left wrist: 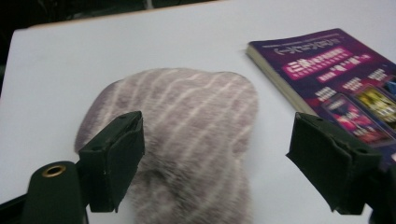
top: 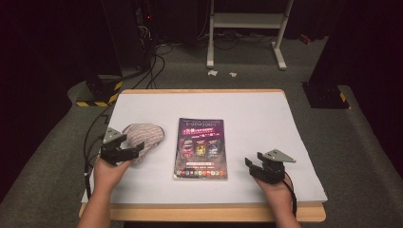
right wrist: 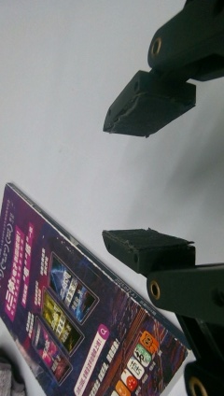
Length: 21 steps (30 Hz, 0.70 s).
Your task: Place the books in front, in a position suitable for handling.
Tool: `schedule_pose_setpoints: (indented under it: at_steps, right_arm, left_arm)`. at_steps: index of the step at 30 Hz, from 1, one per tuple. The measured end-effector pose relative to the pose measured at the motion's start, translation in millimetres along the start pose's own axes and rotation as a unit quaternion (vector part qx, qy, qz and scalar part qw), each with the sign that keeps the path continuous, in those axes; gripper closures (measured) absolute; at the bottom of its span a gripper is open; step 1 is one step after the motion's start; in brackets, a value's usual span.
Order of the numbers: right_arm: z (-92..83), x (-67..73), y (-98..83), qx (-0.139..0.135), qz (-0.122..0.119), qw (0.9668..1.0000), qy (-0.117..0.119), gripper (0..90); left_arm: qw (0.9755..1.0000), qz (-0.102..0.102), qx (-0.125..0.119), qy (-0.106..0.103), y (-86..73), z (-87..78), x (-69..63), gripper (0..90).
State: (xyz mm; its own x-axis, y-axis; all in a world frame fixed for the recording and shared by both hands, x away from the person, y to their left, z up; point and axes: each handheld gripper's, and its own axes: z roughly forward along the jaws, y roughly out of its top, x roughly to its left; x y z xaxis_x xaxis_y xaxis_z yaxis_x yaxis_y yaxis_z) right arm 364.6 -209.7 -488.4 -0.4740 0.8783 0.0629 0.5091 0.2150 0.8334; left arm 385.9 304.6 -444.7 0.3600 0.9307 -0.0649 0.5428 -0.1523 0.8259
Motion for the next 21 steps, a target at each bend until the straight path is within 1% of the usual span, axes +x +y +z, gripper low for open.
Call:
schedule_pose_setpoints:
  at_steps: [2, 3, 4, 5, 6, 7, 9, 10, 11, 12, 13, 15, 19, 21]
  right_arm:
    - [-1.3, -0.6, 0.8, -0.004, -0.001, 1.0, 0.004, 41.5]
    - [-1.9, -0.5, 0.9, -0.006, 0.0, 1.0, 0.006, 41.6]
    - [-2.2, -0.5, 0.8, -0.006, -0.001, 0.9999, 0.008, 41.7]
    - [-2.3, -0.4, 0.6, -0.006, -0.001, 0.9999, 0.011, 41.7]
    - [-2.4, 0.2, 0.4, -0.006, 0.0, 0.9999, 0.014, 41.8]
    - [-2.5, 0.8, 0.2, -0.006, 0.0, 0.9999, 0.015, 41.8]
    - [-2.8, 1.7, 0.2, -0.007, -0.001, 0.9998, 0.019, 42.0]
    - [-2.8, 1.4, 0.3, -0.008, 0.0, 0.9998, 0.02, 42.1]
    - [-3.1, 1.0, 0.5, -0.009, 0.003, 0.9997, 0.023, 42.1]
    - [-3.6, 0.8, 0.5, -0.01, 0.005, 0.9996, 0.024, 42.3]
    - [-4.5, 0.2, 0.3, -0.012, 0.007, 0.9996, 0.026, 42.5]
    - [-4.5, 0.0, 0.0, -0.012, 0.008, 0.9995, 0.027, 42.5]
    - [-3.3, -1.8, -1.8, -0.011, 0.014, 0.9993, 0.032, 43.1]
    - [-2.8, -2.4, -2.9, -0.01, 0.017, 0.9991, 0.036, 43.8]
  left_arm:
    - [0.9996, -0.017, 0.021, -0.004, 2.4, 10.7, 7.8, 18.4]
    - [0.999, -0.023, 0.039, -0.005, 3.3, 18.4, 10.1, 17.9]
    - [0.9984, -0.022, 0.052, 0.0, 3.6, 23.1, 11.7, 17.7]
    - [0.9968, -0.031, 0.074, 0.001, 3.4, 31.2, 14.6, 17.4]
    - [0.9957, -0.04, 0.083, -0.008, 2.7, 35.5, 15.9, 17.2]
    - [0.9943, -0.041, 0.098, -0.01, 1.7, 41.3, 16.6, 16.9]
    - [0.9909, -0.035, 0.13, -0.005, -0.9, 52.1, 16.4, 15.8]
    - [0.9883, -0.039, 0.147, -0.003, -2.9, 57.2, 16.2, 15.9]
    - [0.9865, -0.035, 0.16, -0.001, -5.0, 61.0, 16.0, 16.0]
    - [0.986, -0.025, 0.165, 0.005, -6.5, 63.2, 14.0, 15.9]
    - [0.9862, -0.02, 0.164, 0.01, -6.4, 63.7, 13.0, 17.2]
    - [0.9862, -0.015, 0.164, 0.015, -6.2, 64.1, 12.9, 18.1]
    - [0.9869, -0.003, 0.16, 0.022, -6.9, 61.9, 13.8, 32.8]
    - [0.9872, 0.001, 0.158, 0.021, -7.3, 60.1, 13.7, 44.9]
